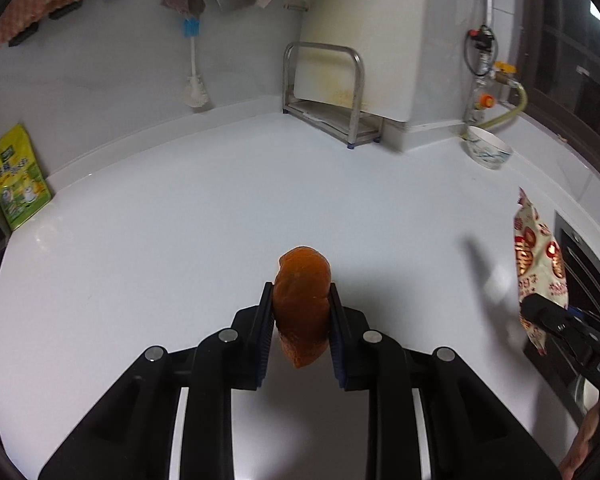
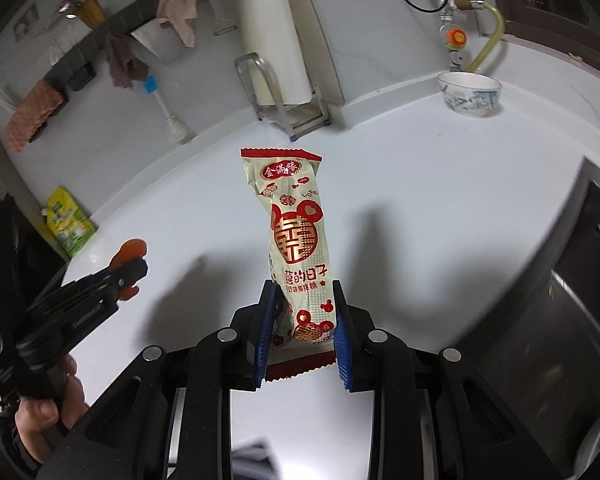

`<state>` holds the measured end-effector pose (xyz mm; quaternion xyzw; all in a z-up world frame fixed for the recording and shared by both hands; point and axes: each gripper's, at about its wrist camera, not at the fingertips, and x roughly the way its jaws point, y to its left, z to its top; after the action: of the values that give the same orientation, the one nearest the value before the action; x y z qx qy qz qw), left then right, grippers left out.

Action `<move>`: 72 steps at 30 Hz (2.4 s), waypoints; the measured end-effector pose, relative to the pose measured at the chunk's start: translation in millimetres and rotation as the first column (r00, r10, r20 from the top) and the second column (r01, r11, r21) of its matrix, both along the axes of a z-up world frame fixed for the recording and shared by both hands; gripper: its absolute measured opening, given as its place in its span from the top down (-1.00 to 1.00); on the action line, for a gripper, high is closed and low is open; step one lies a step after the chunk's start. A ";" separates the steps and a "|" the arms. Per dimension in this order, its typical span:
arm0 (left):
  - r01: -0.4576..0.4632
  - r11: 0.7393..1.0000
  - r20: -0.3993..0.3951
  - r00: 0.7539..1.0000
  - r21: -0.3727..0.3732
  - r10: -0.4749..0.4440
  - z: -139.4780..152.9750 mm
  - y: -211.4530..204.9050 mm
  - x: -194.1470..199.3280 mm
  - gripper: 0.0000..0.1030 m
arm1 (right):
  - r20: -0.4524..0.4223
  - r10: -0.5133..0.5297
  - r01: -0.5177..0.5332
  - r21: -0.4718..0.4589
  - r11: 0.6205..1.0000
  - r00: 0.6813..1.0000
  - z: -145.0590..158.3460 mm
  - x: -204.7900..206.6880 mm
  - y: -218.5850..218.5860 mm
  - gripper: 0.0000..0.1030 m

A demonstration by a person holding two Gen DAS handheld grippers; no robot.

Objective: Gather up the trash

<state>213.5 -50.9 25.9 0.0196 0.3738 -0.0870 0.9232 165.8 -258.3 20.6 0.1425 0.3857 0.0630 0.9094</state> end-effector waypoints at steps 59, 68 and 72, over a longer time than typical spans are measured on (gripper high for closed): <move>0.089 0.996 -0.037 0.995 0.003 -0.089 -55.6 16.0 -240.0 -0.59 | -0.064 -0.060 0.057 -0.045 0.997 0.996 -67.1 -251.7 51.6 -0.05; 0.070 0.998 -0.037 0.997 0.009 -0.069 -55.2 20.1 -239.4 -0.74 | -0.065 -0.068 0.065 -0.043 0.997 0.996 -66.8 -252.0 50.1 -0.09; 0.057 0.998 -0.026 0.998 0.015 -0.057 -53.5 21.7 -240.4 -0.83 | -0.062 -0.072 0.070 -0.046 0.997 0.995 -66.3 -253.3 50.1 -0.11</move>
<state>-26.9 -29.3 -27.7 0.0365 0.3858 -0.1104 0.9152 -87.5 -208.2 -45.7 0.1381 0.4107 0.0176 0.9011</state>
